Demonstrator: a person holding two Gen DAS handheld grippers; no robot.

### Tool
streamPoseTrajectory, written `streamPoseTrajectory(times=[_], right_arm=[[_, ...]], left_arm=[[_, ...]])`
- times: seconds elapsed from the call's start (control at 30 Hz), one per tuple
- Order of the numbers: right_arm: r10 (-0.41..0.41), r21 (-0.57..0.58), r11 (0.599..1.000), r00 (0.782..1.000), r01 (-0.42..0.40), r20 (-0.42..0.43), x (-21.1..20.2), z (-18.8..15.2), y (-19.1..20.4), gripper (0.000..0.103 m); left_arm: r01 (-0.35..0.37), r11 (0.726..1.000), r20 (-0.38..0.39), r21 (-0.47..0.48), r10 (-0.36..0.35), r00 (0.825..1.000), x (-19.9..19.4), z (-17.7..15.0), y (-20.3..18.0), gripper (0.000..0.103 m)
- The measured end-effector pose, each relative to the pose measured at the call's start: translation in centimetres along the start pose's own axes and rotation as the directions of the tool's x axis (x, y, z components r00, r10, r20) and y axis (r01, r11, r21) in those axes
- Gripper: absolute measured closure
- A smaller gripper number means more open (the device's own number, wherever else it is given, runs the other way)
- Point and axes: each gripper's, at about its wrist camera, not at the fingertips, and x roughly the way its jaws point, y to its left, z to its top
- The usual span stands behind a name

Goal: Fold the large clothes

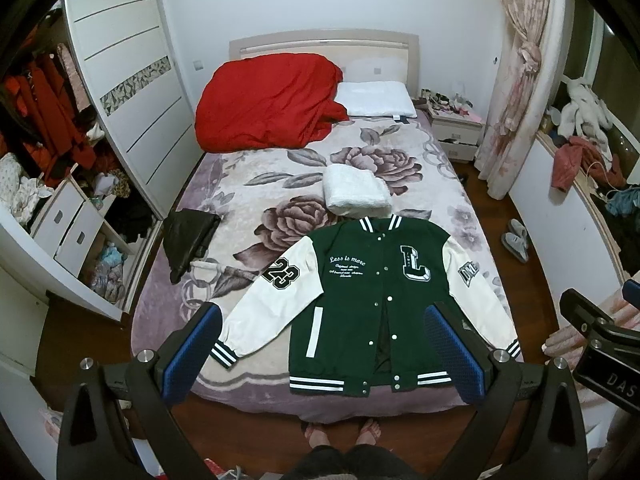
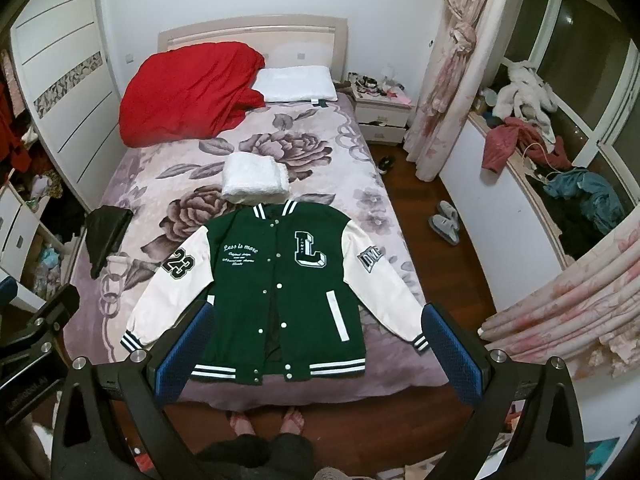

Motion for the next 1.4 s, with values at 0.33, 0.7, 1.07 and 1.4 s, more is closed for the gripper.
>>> streamPoseTrajectory(times=[0.33, 0.7, 1.07, 1.4], right_arm=[[0.002, 0.001, 1.000, 1.000, -0.002, 0.009, -0.2, -0.2, -0.1, 0.000], [0.003, 0.001, 1.000, 1.000, -0.003, 0.011, -0.3, -0.1, -0.1, 0.000], [0.004, 0.002, 1.000, 1.000, -0.004, 0.015, -0.8, 0.2, -0.3, 0.000], [0.003, 0.003, 1.000, 1.000, -0.003, 0.021, -0.8, 0.3, -0.3, 0.000]], left_arm=[[0.003, 1.000, 0.000, -0.003, -0.003, 1.000, -0.5, 0.6, -0.7, 0.000], [0.006, 1.000, 0.005, -0.004, -0.006, 1.000, -0.6, 0.6, -0.6, 0.000], [0.008, 1.000, 0.016, -0.008, -0.007, 1.000, -0.8, 1.4, -1.3, 0.000], [0.013, 1.000, 0.035, -0.014, -0.012, 0.999, -1.6, 1.5, -0.6, 0.000]])
